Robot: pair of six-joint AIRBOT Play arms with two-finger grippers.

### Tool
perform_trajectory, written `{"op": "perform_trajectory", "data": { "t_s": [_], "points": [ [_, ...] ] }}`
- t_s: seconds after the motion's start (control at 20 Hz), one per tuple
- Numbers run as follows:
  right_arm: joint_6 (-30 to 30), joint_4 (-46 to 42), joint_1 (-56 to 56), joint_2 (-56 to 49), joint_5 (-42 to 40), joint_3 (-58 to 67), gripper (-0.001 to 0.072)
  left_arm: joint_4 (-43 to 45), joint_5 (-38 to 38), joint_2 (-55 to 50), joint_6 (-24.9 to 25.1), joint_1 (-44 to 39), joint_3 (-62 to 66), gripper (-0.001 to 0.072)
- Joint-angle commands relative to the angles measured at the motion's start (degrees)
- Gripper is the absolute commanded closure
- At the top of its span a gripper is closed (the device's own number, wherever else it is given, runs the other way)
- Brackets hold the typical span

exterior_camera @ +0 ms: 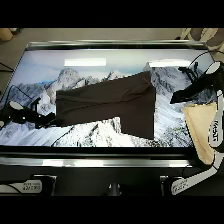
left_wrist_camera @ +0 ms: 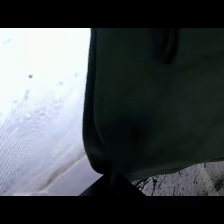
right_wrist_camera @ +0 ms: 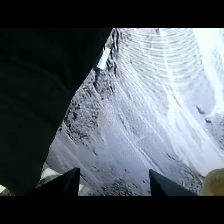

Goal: Fold the shirts.

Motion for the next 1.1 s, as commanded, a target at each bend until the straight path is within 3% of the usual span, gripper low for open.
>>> {"op": "perform_trajectory", "data": {
  "t_s": [0.0,0.25,0.45,0.7,0.85,0.9,0.95,1.0,1.05],
  "points": [
    [-0.07,0.61,0.0,-0.46,-0.35,-1.42,0.0274,-0.22,1.11,0.31,-0.26,-0.46,0.04,0.0677],
    [1.36,9.22,0.0,-3.69,-6.34,-6.78,0.026,-0.26,-0.17,1.99,-0.07,-0.68,0.04,0.0677],
    [0.79,13.92,0.39,-7.43,-6.69,-6.86,0.028,-0.26,-0.33,2.71,-0.07,-0.72,0.04,0.0678],
    [0.59,13.44,4.55,-10.45,-8.59,-6.86,0.0282,-0.26,-0.59,2.71,-0.11,-0.72,0.04,0.0677],
    [2.34,13.49,7.02,-10.69,-11.61,-6.86,0.0329,-0.24,-1.46,2.71,-0.09,-0.72,0.07,0.0677],
    [2.89,13.49,7.69,-10.69,-11.87,-6.86,0.0369,-0.26,-1.46,2.71,-0.11,-0.72,0.07,0.0677],
    [2.99,13.51,8.35,-10.69,-11.96,-6.86,0.0485,-0.26,-1.46,2.73,-0.11,-0.72,0.07,0.0677],
    [2.97,13.57,8.59,-10.6,-11.69,-6.84,0.0666,-0.26,-1.53,2.8,-0.11,-0.72,0.24,0.0678],
    [2.84,13.55,8.74,-10.1,-11.3,-6.78,0.0692,-0.22,-1.86,3.13,-0.04,-0.7,0.94,0.0678]
  ]
}}
